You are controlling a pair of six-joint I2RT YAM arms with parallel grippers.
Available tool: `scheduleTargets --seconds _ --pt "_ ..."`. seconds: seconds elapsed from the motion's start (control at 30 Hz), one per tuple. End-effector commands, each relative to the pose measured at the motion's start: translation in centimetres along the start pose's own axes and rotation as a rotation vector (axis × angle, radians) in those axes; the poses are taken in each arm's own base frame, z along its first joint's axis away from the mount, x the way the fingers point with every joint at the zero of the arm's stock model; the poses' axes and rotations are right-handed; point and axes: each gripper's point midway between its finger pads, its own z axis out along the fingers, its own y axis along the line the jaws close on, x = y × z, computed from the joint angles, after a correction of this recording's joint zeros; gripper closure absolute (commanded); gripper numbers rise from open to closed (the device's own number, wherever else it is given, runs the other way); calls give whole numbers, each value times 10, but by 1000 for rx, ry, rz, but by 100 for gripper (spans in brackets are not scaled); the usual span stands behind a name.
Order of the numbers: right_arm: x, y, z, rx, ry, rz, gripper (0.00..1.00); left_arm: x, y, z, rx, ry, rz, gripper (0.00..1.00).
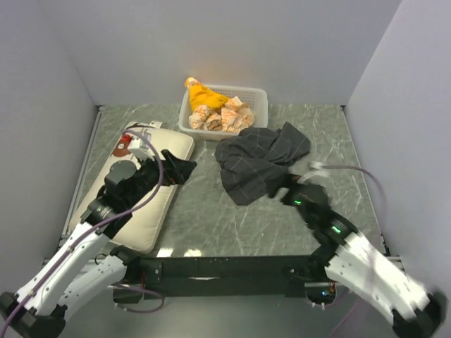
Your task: Put the pillow into the pillowcase
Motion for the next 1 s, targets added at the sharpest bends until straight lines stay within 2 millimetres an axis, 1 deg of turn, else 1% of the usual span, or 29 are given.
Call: scheduleTargets --seconds 0.0,0.03,0.07,0.1,0.17,0.2,0.23,0.27,0.37,0.4,0.5,0.57,0.6,0.67,0.7,0.73,0.77,0.8,0.83,0.87,0.9,0.93,0.97 --pt "-90 -4 -74 -53 -350 157 0 -5 8 -15 -65 -37 -47 1" --pt "-91 2 -77 -86 -343 161 0 -2 8 -16 -48 -28 -41 1" --pt "-95 0 -80 -79 -356 178 0 0 6 -17 -39 -25 -47 1" --pt "-97 3 -83 -91 -355 187 0 0 6 -17 -39 -25 -45 1" --pt "-97 9 -84 -116 -337 166 0 4 9 -17 -52 -7 -37 1" --pt "-98 13 -85 -128 -330 140 0 2 14 -17 -82 -15 -36 0" --pt "-94 17 -83 -140 -304 128 0 3 16 -17 -94 -7 -38 1" --pt "-89 16 -76 -115 -273 110 0 3 16 -16 -97 -5 -27 1" --pt "-81 9 -66 -56 -238 112 0 5 21 -16 -128 3 -45 1" --pt "-79 10 -62 -58 -234 108 0 5 29 -17 -170 -5 -57 1" --pt "-75 16 -58 -93 -232 108 0 1 43 -20 -258 -42 -104 1" --pt "-75 19 -56 -114 -235 109 0 0 49 -25 -282 -56 -97 1" --pt "-76 22 -55 -126 -242 115 0 0 48 -26 -274 -62 -89 1" --pt "-75 26 -52 -136 -232 108 0 6 43 -26 -227 -32 -53 0" --pt "-77 31 -52 -153 -227 100 0 13 43 -25 -227 -2 -58 1" --pt "-77 33 -51 -150 -219 100 0 15 47 -23 -262 25 -70 1" --pt "-75 34 -47 -143 -203 93 0 24 54 -24 -299 67 -67 1" --pt "-79 39 -47 -157 -208 74 0 26 56 -22 -307 73 -64 0" --pt "-80 40 -45 -151 -204 67 0 29 63 -21 -328 64 -59 0" --pt "-77 39 -40 -130 -183 52 0 28 66 -21 -342 44 -74 1" --pt "-81 42 -40 -130 -184 32 0 26 71 -23 -364 21 -76 1" --pt "-81 44 -38 -132 -175 16 0 26 79 -26 -397 5 -78 1" --pt "-77 44 -32 -121 -157 -4 0 19 89 -30 -464 -47 -97 1"
